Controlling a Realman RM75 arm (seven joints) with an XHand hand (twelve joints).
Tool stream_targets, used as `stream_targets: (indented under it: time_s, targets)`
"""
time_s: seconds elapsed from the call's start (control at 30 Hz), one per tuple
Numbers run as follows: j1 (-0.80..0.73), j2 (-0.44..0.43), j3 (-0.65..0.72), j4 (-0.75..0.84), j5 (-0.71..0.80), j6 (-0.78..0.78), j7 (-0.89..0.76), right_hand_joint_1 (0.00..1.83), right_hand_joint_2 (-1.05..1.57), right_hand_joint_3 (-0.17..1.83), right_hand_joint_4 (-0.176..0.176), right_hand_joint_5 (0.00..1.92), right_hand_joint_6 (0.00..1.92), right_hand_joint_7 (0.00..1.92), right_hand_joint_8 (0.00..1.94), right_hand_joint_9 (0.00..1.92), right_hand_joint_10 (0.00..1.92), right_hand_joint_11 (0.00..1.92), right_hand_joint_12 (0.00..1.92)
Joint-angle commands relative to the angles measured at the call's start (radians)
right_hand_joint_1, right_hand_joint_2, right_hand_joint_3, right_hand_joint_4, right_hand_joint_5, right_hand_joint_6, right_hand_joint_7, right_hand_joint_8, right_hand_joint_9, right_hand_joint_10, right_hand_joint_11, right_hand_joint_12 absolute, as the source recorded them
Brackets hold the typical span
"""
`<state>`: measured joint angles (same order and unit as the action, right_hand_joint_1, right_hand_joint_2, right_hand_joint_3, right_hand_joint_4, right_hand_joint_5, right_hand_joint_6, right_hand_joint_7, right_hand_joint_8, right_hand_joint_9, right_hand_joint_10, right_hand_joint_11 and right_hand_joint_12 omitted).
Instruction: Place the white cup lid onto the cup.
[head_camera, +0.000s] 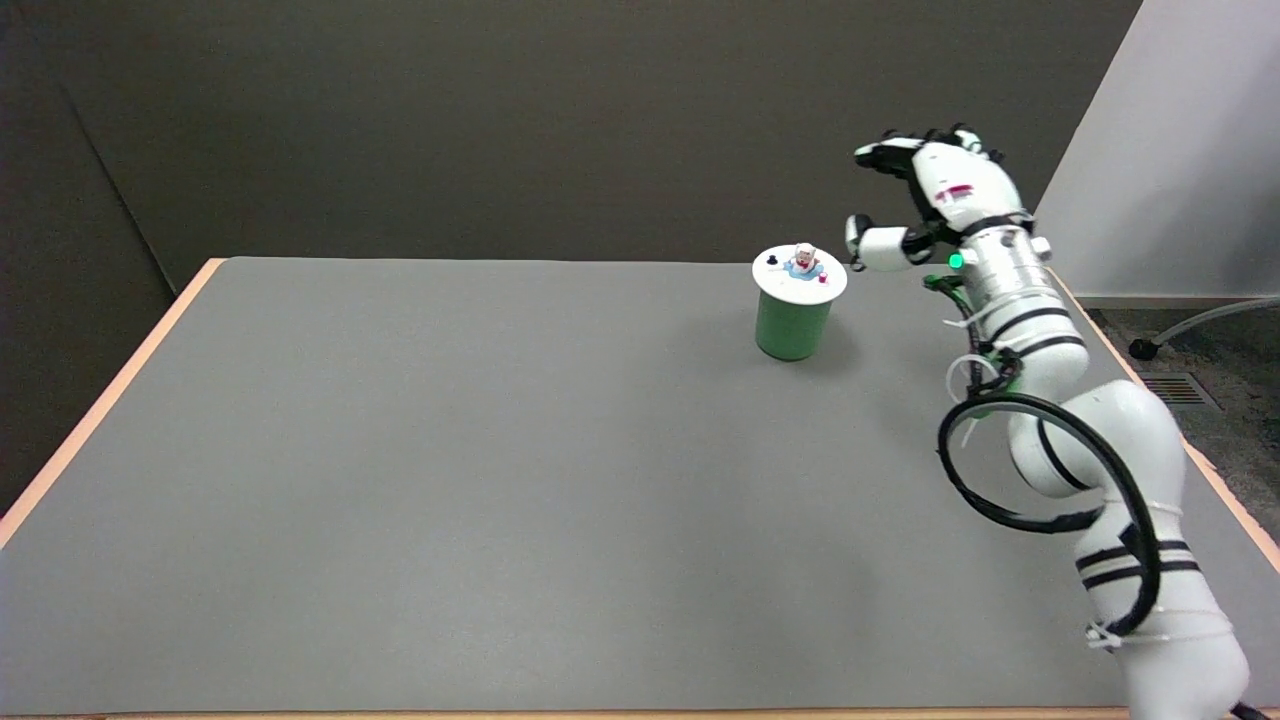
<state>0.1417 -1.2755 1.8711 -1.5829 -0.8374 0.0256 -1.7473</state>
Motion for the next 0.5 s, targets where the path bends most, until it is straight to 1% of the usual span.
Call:
stream_targets:
  time_s: [0.03, 0.13, 0.17, 0.3, 0.33, 0.37, 0.47, 0.5]
  targets:
    - [-0.127, -0.126, 0.347, -0.136, 0.003, -0.023, 0.008, 0.89, 0.71, 0.96, 0.023, 0.63, 0.2, 0.63, 0.18, 0.44, 0.7, 0.0, 1.06]
    - [-0.128, -0.138, 0.424, -0.134, 0.006, -0.039, 0.01, 0.9, 0.73, 0.95, 0.023, 0.64, 0.19, 0.63, 0.17, 0.45, 0.68, 0.0, 1.03]
    - [-0.129, -0.142, 0.449, -0.134, 0.006, -0.052, 0.01, 0.91, 0.76, 0.87, 0.026, 0.64, 0.18, 0.63, 0.17, 0.47, 0.66, 0.0, 0.99]
    - [-0.129, -0.153, 0.526, -0.131, 0.008, -0.102, 0.011, 0.91, 0.78, 0.85, 0.027, 0.64, 0.18, 0.64, 0.18, 0.51, 0.59, 0.0, 0.94]
    - [-0.129, -0.154, 0.541, -0.13, 0.008, -0.112, 0.011, 0.9, 0.73, 0.95, 0.024, 0.64, 0.19, 0.63, 0.17, 0.51, 0.62, 0.0, 0.95]
    - [-0.129, -0.157, 0.558, -0.129, 0.008, -0.126, 0.013, 0.89, 0.73, 0.96, 0.023, 0.64, 0.19, 0.64, 0.17, 0.51, 0.63, 0.0, 0.95]
    - [-0.129, -0.17, 0.589, -0.13, 0.008, -0.155, 0.031, 0.89, 0.73, 0.96, 0.024, 0.64, 0.19, 0.64, 0.17, 0.52, 0.61, 0.0, 0.93]
    - [-0.129, -0.176, 0.594, -0.132, 0.008, -0.163, 0.033, 0.9, 0.76, 0.92, 0.026, 0.64, 0.19, 0.64, 0.17, 0.52, 0.59, 0.0, 0.92]
